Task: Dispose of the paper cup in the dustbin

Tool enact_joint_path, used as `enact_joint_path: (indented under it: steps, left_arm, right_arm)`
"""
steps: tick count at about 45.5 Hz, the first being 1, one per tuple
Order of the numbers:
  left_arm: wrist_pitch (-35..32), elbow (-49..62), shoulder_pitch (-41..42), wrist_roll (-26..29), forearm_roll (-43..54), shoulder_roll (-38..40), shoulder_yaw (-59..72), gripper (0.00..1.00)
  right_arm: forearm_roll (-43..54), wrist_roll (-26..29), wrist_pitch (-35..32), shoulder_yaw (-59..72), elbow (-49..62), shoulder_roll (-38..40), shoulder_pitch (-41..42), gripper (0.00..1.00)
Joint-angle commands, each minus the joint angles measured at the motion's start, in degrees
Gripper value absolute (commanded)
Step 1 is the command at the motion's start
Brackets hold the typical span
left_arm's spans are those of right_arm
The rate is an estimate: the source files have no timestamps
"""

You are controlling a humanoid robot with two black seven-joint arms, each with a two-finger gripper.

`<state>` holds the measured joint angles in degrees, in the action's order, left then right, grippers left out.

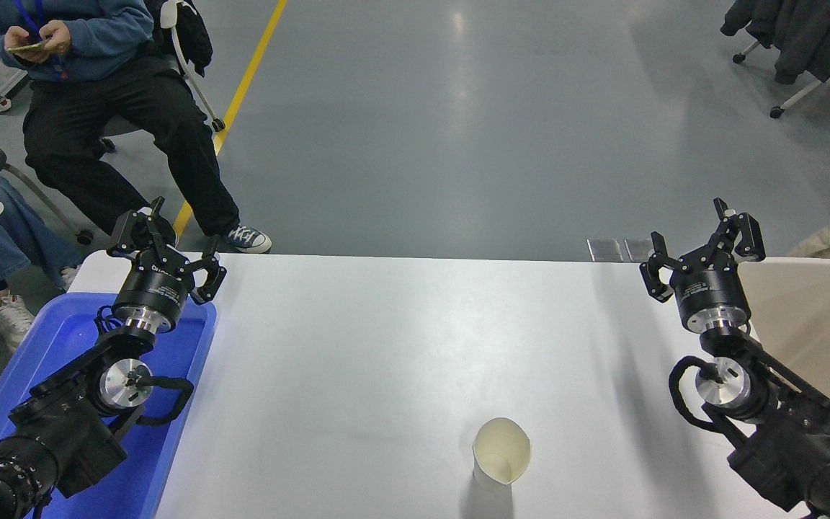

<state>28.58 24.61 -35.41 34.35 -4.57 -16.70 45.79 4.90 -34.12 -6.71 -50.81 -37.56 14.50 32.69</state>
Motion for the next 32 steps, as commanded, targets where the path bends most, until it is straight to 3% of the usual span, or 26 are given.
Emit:
enact_joint_path:
  steps: [1, 18, 25, 32]
  left_arm:
    - [-0.02, 0.0, -0.01, 0.01, 0.0, 0.0, -0.09, 1.0]
    - [-0.19, 0.0, -0.1, 0.01, 0.0, 0.0, 0.0, 1.0]
    - [-0.11, 0.0, -0.1, 0.01, 0.0, 0.0, 0.0, 1.0]
    - [-0.11, 0.0, -0.1, 0.01, 0.0, 0.0, 0.0, 1.0]
  right_arm:
    - [-0.06, 0.2, -0.06, -0.08, -0.23, 0.09, -0.35, 1.0]
    - [0.2, 0.63, 0.03, 0.27, -1.46, 0.97, -0.08, 1.0]
    - [0.55, 6.6, 2.05, 4.48, -11.03, 6.76, -1.05, 1.0]
    - [0.81, 7.84, 5.91, 10.02, -18.59, 12.57, -0.61, 1.0]
